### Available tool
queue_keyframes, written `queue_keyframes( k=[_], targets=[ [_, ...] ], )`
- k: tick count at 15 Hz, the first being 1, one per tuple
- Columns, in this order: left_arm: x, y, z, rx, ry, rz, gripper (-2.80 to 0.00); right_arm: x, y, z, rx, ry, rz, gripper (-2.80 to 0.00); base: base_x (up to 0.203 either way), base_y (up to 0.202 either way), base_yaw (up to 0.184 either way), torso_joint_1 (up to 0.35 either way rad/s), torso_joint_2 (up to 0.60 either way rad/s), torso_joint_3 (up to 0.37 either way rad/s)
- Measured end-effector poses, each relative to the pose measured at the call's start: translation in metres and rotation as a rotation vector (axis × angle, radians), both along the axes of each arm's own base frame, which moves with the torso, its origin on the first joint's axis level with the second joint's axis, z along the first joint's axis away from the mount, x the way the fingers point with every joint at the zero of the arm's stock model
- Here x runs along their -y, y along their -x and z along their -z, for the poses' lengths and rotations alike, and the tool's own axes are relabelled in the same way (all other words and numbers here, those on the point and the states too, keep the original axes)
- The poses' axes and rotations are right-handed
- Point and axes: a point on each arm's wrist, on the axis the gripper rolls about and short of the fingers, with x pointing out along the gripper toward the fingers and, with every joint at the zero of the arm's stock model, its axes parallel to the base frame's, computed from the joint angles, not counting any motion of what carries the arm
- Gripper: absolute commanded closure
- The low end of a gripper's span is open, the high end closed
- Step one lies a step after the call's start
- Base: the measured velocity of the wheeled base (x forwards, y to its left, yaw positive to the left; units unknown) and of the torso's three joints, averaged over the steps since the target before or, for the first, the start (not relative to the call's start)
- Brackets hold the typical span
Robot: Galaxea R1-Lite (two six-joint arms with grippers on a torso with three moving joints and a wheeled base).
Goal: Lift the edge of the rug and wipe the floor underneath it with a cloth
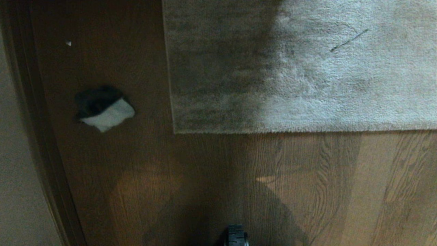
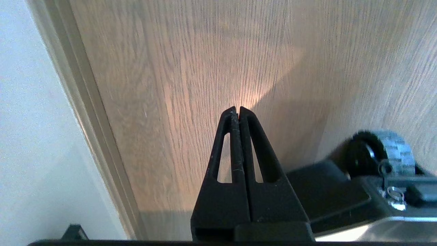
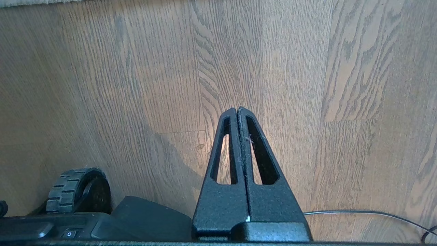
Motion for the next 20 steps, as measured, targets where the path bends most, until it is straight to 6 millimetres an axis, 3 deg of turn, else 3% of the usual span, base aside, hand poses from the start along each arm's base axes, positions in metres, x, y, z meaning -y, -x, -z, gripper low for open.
queue_keyframes(
  k=[8,20],
  targets=[
    [0.000,0.012,0.003,0.151,0.003,-0.012,0.00,0.000,0.000,0.000,0.000,0.000,0.000,0.00,0.000,0.000,0.000,0.000,0.00,0.000],
    [0.000,0.013,0.003,0.164,0.002,-0.012,0.00,0.000,0.000,0.000,0.001,0.000,0.000,0.00,0.000,0.000,0.000,0.000,0.00,0.000]
  ],
)
